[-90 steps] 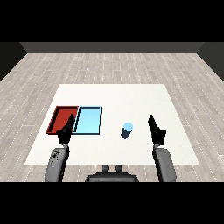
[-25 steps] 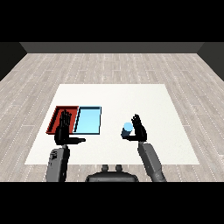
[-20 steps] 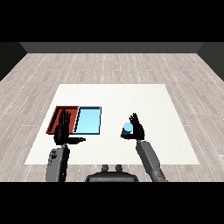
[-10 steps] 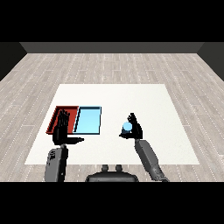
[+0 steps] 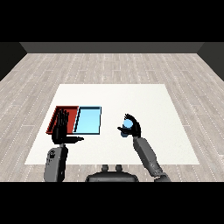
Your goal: Pick the blue can and put it in the blue box
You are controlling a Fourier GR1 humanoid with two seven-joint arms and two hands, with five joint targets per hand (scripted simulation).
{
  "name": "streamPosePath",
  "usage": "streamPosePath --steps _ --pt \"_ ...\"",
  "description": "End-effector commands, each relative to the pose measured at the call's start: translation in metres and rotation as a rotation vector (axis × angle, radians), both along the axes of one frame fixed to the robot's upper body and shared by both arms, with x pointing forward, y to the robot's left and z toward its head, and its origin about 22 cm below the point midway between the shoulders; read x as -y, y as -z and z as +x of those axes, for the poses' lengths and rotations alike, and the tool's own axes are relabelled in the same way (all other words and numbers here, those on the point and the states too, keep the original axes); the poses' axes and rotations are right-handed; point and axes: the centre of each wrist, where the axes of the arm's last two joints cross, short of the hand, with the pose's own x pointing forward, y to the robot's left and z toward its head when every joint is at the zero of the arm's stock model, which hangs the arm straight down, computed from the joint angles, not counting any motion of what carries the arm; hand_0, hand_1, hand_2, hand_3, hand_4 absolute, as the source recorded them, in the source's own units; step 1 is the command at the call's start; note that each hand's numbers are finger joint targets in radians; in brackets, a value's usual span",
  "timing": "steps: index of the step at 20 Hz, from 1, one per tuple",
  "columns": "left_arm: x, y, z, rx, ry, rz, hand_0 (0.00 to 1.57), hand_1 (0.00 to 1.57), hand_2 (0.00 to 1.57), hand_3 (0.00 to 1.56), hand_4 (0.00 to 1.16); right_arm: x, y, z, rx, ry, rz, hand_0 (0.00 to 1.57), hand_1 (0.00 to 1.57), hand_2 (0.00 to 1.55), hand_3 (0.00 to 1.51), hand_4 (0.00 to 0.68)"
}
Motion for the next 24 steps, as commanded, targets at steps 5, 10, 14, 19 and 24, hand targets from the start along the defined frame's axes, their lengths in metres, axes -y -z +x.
streamPosePath --steps 5,10,14,19,24 --pt "0.006 0.000 0.013 -0.020 0.020 -0.013 0.00 0.00 0.00 0.00 0.00 -0.011 -0.005 -0.002 -0.042 0.083 -0.178 1.50 1.50 1.48 1.44 0.620" --pt "0.017 0.013 0.003 -0.026 0.010 0.032 0.00 0.00 0.00 0.00 0.00 -0.007 -0.008 0.004 -0.009 0.095 -0.179 1.50 1.50 1.47 1.42 0.634" --pt "0.017 0.014 0.001 -0.044 0.043 0.054 0.00 0.00 0.00 0.00 0.00 -0.008 -0.033 -0.003 0.045 0.066 -0.221 1.42 1.42 1.45 1.40 0.624" --pt "0.044 0.001 0.021 -0.071 0.127 0.045 0.00 0.00 0.00 0.00 0.00 0.004 -0.086 0.019 0.128 0.072 -0.299 1.43 1.43 1.45 1.40 0.623" --pt "0.075 -0.002 0.021 -0.150 0.169 0.066 0.00 0.00 0.00 0.00 0.00 0.005 -0.105 0.010 0.227 0.045 -0.311 1.43 1.43 1.45 1.40 0.617"
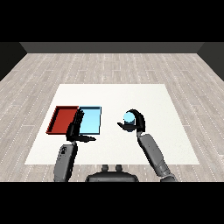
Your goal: Pick the blue can and put it in the blue box
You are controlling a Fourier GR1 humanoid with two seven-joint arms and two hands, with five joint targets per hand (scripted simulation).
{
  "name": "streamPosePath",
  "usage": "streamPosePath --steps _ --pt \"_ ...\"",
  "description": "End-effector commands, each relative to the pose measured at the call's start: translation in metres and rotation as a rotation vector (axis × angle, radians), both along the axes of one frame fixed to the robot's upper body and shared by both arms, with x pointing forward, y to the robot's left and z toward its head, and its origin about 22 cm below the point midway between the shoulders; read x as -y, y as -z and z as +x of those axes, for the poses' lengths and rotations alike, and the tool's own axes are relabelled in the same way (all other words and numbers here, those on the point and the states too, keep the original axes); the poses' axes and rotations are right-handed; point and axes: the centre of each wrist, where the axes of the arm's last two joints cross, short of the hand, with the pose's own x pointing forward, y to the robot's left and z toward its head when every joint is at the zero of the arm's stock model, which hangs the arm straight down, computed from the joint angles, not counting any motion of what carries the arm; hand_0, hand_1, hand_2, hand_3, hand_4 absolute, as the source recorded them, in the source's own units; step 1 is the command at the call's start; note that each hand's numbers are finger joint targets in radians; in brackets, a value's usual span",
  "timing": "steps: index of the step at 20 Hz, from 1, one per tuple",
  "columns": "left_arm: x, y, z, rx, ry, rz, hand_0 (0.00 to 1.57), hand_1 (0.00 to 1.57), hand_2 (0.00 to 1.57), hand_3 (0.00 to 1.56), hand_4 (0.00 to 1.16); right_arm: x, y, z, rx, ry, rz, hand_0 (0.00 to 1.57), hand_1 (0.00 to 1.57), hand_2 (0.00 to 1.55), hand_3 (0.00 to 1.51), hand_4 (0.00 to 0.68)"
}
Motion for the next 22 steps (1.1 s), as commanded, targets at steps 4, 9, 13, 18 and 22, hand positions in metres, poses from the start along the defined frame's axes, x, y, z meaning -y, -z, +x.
streamPosePath --steps 4,9,13,18,22 --pt "0.019 0.004 -0.001 -0.047 0.049 0.022 0.00 0.00 0.00 0.00 0.00 -0.004 -0.031 0.001 0.067 -0.024 -0.052 1.42 1.42 1.44 1.40 0.616" --pt "0.039 0.019 0.004 -0.058 0.047 0.013 0.00 0.00 0.00 0.00 0.00 -0.020 -0.023 0.002 0.062 -0.019 -0.059 1.42 1.42 1.44 1.40 0.616" --pt "0.051 0.013 0.014 -0.110 0.134 -0.011 0.00 0.00 0.00 0.00 0.00 -0.016 -0.031 0.005 0.081 -0.046 -0.088 1.44 1.44 1.45 1.40 0.606" --pt "0.073 0.023 0.006 -0.165 0.154 -0.045 0.00 0.00 0.00 0.00 0.00 -0.011 -0.043 0.003 0.120 -0.064 -0.092 1.45 1.45 1.45 1.40 0.612" --pt "0.091 0.028 0.012 -0.190 0.156 -0.008 0.00 0.00 0.00 0.00 0.00 -0.027 -0.046 -0.014 0.085 -0.085 -0.104 1.46 1.46 1.46 1.40 0.610"
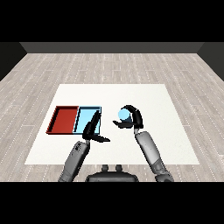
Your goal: Pick the blue can and put it in the blue box
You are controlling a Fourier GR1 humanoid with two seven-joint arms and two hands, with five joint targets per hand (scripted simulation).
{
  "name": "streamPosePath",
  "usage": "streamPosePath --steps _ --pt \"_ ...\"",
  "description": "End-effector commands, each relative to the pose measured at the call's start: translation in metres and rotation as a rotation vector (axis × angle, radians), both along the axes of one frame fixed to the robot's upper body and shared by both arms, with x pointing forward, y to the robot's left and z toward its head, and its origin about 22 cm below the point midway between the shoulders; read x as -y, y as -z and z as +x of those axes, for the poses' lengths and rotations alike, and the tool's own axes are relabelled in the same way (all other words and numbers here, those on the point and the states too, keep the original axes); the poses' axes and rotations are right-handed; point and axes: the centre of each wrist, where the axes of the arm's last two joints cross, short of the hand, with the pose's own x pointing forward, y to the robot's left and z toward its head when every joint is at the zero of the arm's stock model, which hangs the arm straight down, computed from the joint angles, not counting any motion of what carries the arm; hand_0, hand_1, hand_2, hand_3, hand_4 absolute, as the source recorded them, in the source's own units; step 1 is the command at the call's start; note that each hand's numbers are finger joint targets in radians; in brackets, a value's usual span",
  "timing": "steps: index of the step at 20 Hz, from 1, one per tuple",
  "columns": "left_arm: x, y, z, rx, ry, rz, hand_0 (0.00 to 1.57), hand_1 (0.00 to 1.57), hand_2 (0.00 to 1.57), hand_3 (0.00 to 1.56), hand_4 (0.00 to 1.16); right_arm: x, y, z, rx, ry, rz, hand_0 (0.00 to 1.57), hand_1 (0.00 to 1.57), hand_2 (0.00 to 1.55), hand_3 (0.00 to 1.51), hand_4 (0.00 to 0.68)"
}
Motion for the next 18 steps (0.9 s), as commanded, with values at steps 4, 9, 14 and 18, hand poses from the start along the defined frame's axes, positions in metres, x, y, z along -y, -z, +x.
streamPosePath --steps 4,9,14,18 --pt "0.010 0.018 -0.009 -0.034 -0.012 0.002 0.00 0.00 0.00 0.00 0.00 -0.011 -0.006 -0.009 -0.014 -0.022 0.008 1.49 1.49 1.47 1.40 0.615" --pt "0.017 0.016 -0.012 -0.050 0.020 -0.016 0.00 0.00 0.00 0.00 0.00 -0.011 -0.012 -0.003 0.037 -0.051 -0.014 1.49 1.49 1.47 1.40 0.609" --pt "0.037 0.013 0.010 -0.083 0.017 -0.023 0.00 0.00 0.00 0.00 0.00 -0.022 -0.014 -0.007 0.029 -0.057 0.006 1.48 1.48 1.47 1.40 0.603" --pt "0.039 0.006 0.009 -0.091 0.018 -0.015 0.00 0.00 0.00 0.00 0.00 -0.031 -0.006 0.000 0.021 -0.096 0.022 1.49 1.49 1.46 1.40 0.616"
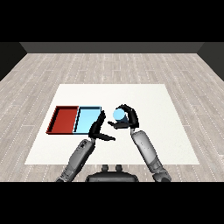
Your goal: Pick the blue can and put it in the blue box
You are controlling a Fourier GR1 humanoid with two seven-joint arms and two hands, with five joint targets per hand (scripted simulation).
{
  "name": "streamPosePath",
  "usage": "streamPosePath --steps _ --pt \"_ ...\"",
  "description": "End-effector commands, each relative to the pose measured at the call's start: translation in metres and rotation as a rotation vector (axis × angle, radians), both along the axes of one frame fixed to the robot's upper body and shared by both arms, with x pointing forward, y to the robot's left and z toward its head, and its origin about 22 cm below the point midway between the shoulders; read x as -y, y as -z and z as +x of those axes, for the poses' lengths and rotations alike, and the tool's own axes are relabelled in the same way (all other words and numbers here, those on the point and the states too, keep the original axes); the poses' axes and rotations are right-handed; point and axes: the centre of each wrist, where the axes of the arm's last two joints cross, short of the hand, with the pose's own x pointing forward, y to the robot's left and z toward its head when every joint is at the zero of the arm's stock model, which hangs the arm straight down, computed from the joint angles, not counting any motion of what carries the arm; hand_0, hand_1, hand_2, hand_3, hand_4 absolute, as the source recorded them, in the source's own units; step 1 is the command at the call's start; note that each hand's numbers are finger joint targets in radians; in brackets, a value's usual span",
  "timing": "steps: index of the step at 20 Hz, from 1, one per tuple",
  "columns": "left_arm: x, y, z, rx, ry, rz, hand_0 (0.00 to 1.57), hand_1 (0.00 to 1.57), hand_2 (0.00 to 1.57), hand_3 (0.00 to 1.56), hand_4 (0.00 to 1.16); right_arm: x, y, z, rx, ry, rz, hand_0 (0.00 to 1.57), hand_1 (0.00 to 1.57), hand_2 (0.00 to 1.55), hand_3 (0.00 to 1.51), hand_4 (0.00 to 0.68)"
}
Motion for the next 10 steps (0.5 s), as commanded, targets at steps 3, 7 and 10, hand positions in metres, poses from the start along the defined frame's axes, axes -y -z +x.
streamPosePath --steps 3,7,10 --pt "-0.004 0.008 0.004 -0.030 0.013 -0.029 0.00 0.00 0.00 0.00 0.00 -0.024 0.000 -0.005 0.002 -0.021 0.011 1.48 1.48 1.46 1.39 0.605" --pt "0.007 0.015 0.006 -0.029 0.003 0.004 0.00 0.00 0.00 0.00 0.00 -0.021 -0.003 -0.007 0.020 -0.045 -0.007 1.48 1.48 1.46 1.39 0.612" --pt "0.024 -0.006 0.001 -0.046 0.017 -0.018 0.00 0.00 0.00 0.00 0.00 -0.027 -0.008 0.003 0.025 -0.060 -0.010 1.49 1.49 1.47 1.40 0.609"
